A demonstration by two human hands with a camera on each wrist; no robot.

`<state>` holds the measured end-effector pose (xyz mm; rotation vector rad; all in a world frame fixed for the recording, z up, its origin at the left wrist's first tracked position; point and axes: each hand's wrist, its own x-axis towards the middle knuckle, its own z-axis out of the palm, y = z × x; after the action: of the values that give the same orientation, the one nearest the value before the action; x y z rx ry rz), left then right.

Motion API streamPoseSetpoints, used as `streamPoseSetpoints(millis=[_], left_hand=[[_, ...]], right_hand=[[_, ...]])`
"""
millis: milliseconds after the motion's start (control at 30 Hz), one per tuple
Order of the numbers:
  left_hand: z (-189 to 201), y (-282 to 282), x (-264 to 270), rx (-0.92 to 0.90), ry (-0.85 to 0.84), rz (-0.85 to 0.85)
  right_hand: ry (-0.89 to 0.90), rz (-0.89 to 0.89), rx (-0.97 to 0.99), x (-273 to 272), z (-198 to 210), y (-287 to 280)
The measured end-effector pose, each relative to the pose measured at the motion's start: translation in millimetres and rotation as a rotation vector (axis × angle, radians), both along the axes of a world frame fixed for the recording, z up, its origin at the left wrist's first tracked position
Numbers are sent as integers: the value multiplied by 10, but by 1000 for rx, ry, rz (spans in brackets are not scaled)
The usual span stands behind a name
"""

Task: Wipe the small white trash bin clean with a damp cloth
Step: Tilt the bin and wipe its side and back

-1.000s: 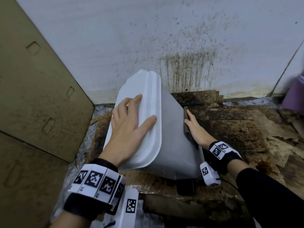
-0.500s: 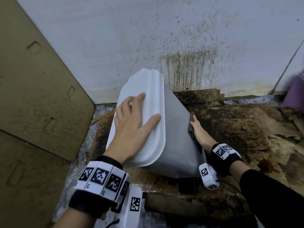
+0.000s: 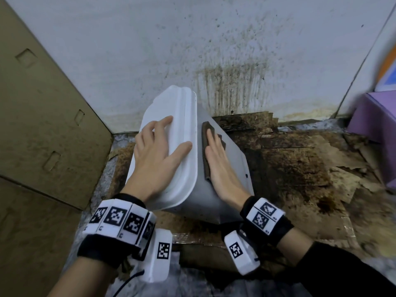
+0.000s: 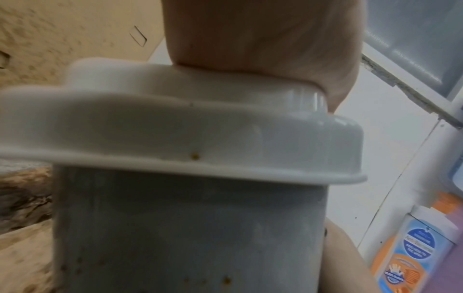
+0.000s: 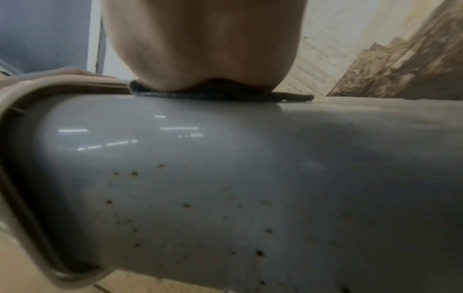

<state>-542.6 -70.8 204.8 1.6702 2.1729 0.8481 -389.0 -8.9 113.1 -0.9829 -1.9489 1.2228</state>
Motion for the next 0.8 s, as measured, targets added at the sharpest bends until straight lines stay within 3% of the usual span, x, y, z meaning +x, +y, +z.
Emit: streamPoseSetpoints(millis=[133,233,367,533,700,800], left_hand=[[-2,-24,-44,5,-17,5],[-16,-32,-86,2,-37,12],[-31,-50,-119,-3,-46,12],[-6,-50,-70,-8,-37,11],[4,-39,-67,-9,-29,25],[0,-35,-51,-14,-29,28]], right_hand=[[-4,7,76,132,-316,10],[-111,-63,117,352,-721,-57],[-185,-181,-52,588,-1082,-202],[-7,-353,-307,614,-1095,-259],[-51,-385,-193,456,-868,-358],[25,-348,-121,250,-644,-451]])
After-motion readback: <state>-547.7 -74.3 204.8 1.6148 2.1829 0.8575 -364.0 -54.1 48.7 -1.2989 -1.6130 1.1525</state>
